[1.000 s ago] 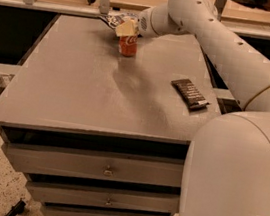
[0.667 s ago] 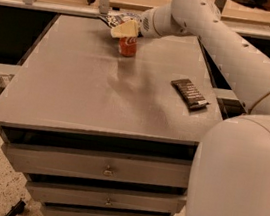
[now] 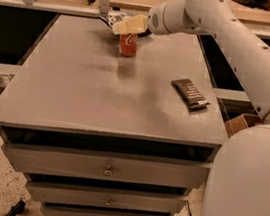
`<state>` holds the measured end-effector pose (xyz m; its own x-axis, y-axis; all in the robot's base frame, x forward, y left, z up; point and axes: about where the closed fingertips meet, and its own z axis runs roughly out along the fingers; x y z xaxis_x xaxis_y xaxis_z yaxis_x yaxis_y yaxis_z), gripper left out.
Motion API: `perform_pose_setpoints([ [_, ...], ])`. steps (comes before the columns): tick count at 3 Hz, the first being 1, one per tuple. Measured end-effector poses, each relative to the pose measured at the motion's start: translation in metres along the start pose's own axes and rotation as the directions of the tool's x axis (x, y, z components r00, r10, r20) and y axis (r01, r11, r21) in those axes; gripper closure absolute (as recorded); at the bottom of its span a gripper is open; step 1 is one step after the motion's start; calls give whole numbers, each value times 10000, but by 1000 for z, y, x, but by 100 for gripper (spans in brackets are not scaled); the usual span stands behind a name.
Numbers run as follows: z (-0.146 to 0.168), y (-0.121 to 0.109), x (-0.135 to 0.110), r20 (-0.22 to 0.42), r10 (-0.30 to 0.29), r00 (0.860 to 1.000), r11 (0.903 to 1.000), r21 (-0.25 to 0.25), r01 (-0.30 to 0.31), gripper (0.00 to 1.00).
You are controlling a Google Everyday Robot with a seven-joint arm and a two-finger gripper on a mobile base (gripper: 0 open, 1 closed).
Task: Move blue plastic bottle near blue chip bag
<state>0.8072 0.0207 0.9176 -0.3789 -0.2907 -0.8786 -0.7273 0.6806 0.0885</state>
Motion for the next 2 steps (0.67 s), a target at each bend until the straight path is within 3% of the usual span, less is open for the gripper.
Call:
perform_pose_setpoints([
  [2, -60, -8, -5, 681, -659, 9955, 9945, -770, 711, 0],
])
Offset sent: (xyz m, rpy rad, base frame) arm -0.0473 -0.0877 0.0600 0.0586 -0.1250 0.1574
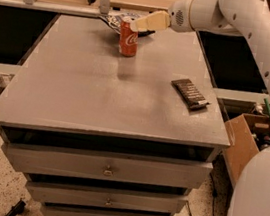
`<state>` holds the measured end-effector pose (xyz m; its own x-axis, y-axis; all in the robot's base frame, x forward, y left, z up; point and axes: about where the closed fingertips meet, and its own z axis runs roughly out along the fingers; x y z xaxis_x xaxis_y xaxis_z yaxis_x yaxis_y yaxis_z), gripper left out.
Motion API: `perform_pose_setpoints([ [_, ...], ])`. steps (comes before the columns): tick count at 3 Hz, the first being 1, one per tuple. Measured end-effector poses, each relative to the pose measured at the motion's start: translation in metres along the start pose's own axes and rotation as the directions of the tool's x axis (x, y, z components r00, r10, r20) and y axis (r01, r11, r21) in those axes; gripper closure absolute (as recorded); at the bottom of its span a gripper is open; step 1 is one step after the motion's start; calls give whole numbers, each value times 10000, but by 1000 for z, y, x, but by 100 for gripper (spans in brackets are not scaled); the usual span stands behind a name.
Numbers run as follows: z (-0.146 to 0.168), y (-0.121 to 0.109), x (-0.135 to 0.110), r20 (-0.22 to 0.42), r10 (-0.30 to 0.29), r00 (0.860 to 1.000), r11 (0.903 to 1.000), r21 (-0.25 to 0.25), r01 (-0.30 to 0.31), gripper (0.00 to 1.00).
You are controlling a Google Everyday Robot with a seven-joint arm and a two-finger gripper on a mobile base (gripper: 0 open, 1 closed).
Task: Move blue plastic bottle near blue chip bag
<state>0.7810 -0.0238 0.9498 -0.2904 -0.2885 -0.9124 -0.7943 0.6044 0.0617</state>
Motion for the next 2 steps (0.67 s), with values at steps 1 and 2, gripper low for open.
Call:
perform_pose_setpoints([
  [1, -25, 2, -6, -367, -424, 9984, 9990, 102, 428, 0],
  [2, -25, 2, -6, -368, -424, 9984, 9990, 100, 428, 0],
])
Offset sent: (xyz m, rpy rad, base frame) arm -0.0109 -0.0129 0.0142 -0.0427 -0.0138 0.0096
